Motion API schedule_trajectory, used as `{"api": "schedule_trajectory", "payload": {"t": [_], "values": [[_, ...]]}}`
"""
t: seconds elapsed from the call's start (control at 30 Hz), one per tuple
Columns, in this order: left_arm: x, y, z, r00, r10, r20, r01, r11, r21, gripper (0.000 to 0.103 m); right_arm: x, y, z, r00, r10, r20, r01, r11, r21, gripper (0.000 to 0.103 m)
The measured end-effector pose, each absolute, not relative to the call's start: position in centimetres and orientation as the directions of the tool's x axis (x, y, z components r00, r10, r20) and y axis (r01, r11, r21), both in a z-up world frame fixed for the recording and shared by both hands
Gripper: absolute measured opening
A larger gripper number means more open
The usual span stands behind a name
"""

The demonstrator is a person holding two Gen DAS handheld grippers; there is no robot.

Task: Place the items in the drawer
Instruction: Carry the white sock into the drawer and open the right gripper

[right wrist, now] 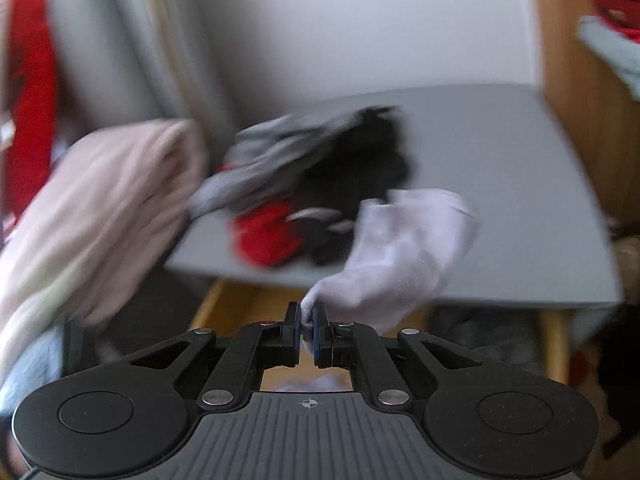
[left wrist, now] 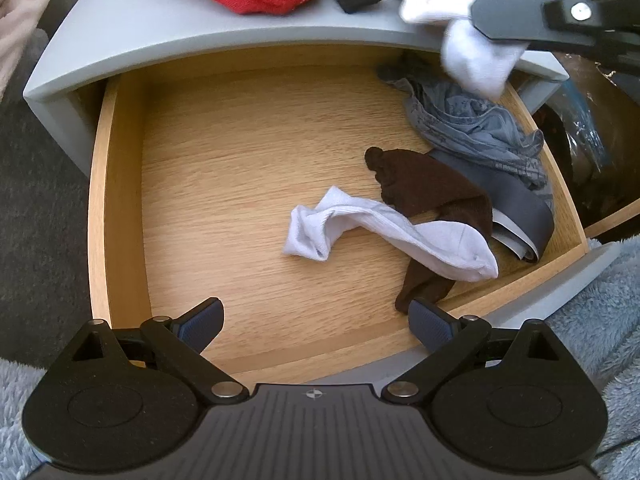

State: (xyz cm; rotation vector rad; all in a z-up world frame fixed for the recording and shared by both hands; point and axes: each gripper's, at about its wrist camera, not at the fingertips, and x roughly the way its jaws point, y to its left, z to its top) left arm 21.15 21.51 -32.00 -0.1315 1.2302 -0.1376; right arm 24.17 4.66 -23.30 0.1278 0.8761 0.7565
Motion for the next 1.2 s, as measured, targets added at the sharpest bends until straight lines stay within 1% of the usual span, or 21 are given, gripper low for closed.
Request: {"api": "schedule_trajectory", "payload": {"t": [0.07, 0.2, 0.23, 0.3, 0.4, 0.53, 0.63, 0.67, 0.73, 0.9, 1.0, 1.03, 1.07, 1.1, 1.13, 1.17, 1.2], "values": [[21.1, 21.5, -32.0, 0.328, -0.176, -0.928, 0.034, 0.984, -0.174, 0.1, 23.2, 5.4, -22.7, 0.36, 0.712, -0.603, -0.604, 0.671, 0.43, 0.005], [21.1, 21.5, -32.0, 0.33, -0.175, -0.928, 0.036, 0.984, -0.172, 0.1, 22.0, 5.5, -21.5, 0.323, 0.806, -0.497, -0.645, 0.572, 0.508, 0.005], [21.1, 21.5, -32.0, 0.33, -0.175, -0.928, 0.036, 0.984, -0.173, 0.1, 22.0, 5.5, -21.3, 0.328, 0.808, -0.489, -0.643, 0.57, 0.511, 0.005], [21.1, 21.5, -32.0, 0.329, -0.176, -0.928, 0.037, 0.984, -0.174, 0.1, 22.4, 5.6, -21.6, 0.339, 0.794, -0.504, -0.629, 0.59, 0.506, 0.005], [21.1, 21.5, -32.0, 0.33, -0.176, -0.927, 0.037, 0.984, -0.174, 0.1, 23.4, 5.1, -22.7, 0.364, 0.748, -0.555, -0.582, 0.648, 0.492, 0.005], [21.1, 21.5, -32.0, 0.33, -0.176, -0.927, 0.036, 0.984, -0.174, 0.1, 24.7, 4.4, -25.1, 0.369, 0.632, -0.682, -0.502, 0.753, 0.425, 0.005], [21.1, 21.5, -32.0, 0.33, -0.175, -0.928, 0.035, 0.984, -0.173, 0.1, 25.3, 3.8, -27.5, 0.344, 0.46, -0.819, -0.436, 0.85, 0.294, 0.005], [21.1, 21.4, -32.0, 0.33, -0.173, -0.928, 0.036, 0.985, -0.171, 0.1, 25.4, 3.3, -28.5, 0.323, 0.408, -0.854, -0.404, 0.875, 0.265, 0.005], [21.2, 21.4, -31.9, 0.331, -0.171, -0.928, 0.037, 0.985, -0.169, 0.1, 25.8, 2.3, -30.2, 0.265, 0.342, -0.902, -0.317, 0.914, 0.253, 0.005], [21.1, 21.5, -31.7, 0.337, -0.172, -0.926, 0.038, 0.985, -0.169, 0.1, 25.9, 2.5, -32.6, 0.212, 0.214, -0.954, -0.298, 0.943, 0.145, 0.006], [21.1, 21.6, -31.6, 0.339, -0.173, -0.925, 0.038, 0.985, -0.17, 0.1, 25.8, 2.7, -33.3, 0.199, 0.174, -0.965, -0.3, 0.948, 0.109, 0.006], [21.1, 21.6, -31.6, 0.34, -0.172, -0.924, 0.039, 0.985, -0.169, 0.1, 25.7, 2.8, -33.3, 0.201, 0.166, -0.965, -0.3, 0.949, 0.101, 0.008], [21.0, 21.5, -31.6, 0.34, -0.173, -0.924, 0.039, 0.985, -0.17, 0.1, 25.7, 2.9, -33.3, 0.207, 0.151, -0.967, -0.299, 0.951, 0.084, 0.01], [21.0, 21.5, -31.7, 0.339, -0.174, -0.924, 0.039, 0.984, -0.172, 0.1, 25.8, 3.2, -33.3, 0.218, 0.13, -0.967, -0.299, 0.952, 0.061, 0.018], [21.0, 21.5, -31.7, 0.338, -0.175, -0.925, 0.038, 0.984, -0.172, 0.1, 25.6, 3.4, -33.1, 0.234, 0.112, -0.966, -0.306, 0.951, 0.037, 0.022], [21.1, 21.5, -31.7, 0.338, -0.175, -0.925, 0.039, 0.984, -0.173, 0.1, 25.4, 3.7, -32.9, 0.245, 0.117, -0.962, -0.314, 0.949, 0.035, 0.024], [21.1, 21.5, -31.8, 0.337, -0.175, -0.925, 0.039, 0.984, -0.172, 0.1, 25.1, 3.9, -32.4, 0.259, 0.129, -0.957, -0.321, 0.946, 0.041, 0.031]]}}
